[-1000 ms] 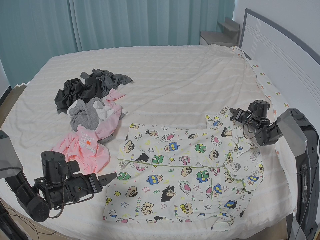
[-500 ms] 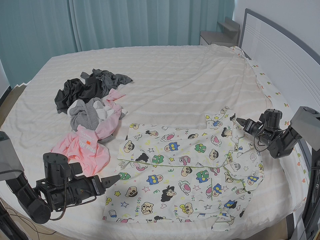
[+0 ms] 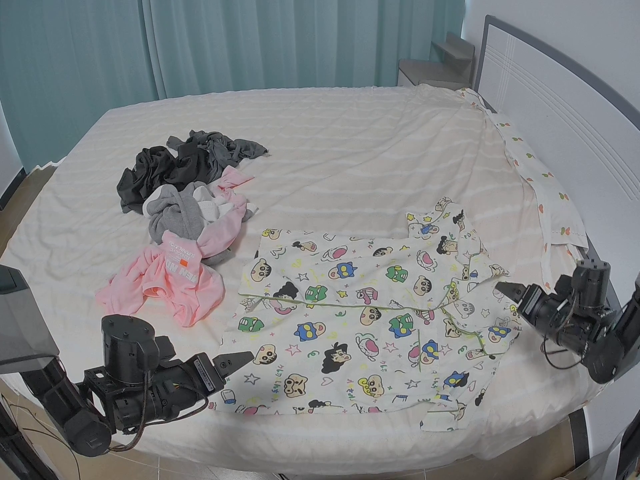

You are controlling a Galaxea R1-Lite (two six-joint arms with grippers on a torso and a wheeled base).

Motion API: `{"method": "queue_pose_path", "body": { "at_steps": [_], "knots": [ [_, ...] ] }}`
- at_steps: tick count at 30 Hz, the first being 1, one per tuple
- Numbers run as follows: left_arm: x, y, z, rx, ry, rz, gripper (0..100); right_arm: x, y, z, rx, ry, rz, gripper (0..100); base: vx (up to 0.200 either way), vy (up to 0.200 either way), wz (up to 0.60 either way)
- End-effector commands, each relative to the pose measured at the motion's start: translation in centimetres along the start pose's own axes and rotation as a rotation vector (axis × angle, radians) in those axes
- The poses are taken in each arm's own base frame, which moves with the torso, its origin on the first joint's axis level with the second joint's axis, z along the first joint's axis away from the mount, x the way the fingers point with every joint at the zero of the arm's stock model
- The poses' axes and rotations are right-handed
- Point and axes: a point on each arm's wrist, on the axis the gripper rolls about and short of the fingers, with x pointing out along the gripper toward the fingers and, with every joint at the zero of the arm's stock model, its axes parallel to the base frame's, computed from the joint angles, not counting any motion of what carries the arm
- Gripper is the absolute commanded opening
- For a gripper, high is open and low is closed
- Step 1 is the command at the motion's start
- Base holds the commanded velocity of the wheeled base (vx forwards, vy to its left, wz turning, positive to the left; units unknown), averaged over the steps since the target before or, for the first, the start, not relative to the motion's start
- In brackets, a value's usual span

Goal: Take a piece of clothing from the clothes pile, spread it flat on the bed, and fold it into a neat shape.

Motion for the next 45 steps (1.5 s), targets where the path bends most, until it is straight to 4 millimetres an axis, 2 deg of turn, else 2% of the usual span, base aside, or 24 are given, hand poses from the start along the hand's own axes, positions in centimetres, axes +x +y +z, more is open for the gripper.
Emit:
{"method": "queue_pose_path", "body": {
  "at_steps": [1,9,19,29,45],
  "knots": [
    [2.0,1.3,-1.6,-0.124,0.040,0.110,100,-3.2,-0.2,-2.5,0.059,0.049,0.031,100,-0.200,0.000,0.00],
    [5.2,2.8,-2.0,-0.108,-0.077,0.266,100,-2.8,-0.5,-3.6,0.044,0.020,0.068,100,0.000,0.000,0.00],
    [6.2,2.6,-1.8,-0.137,-0.110,0.264,100,-2.8,-0.4,-3.7,0.042,0.009,0.057,100,0.000,0.000,0.00],
    [8.9,2.6,-1.3,-0.130,-0.201,0.292,100,-2.9,0.0,-4.0,0.032,0.016,0.072,100,0.000,0.000,0.00],
    [11.6,2.8,0.0,-0.119,-0.295,0.305,100,-2.7,0.1,-5.1,0.022,0.076,0.059,100,0.000,0.000,0.00]
  ]
}}
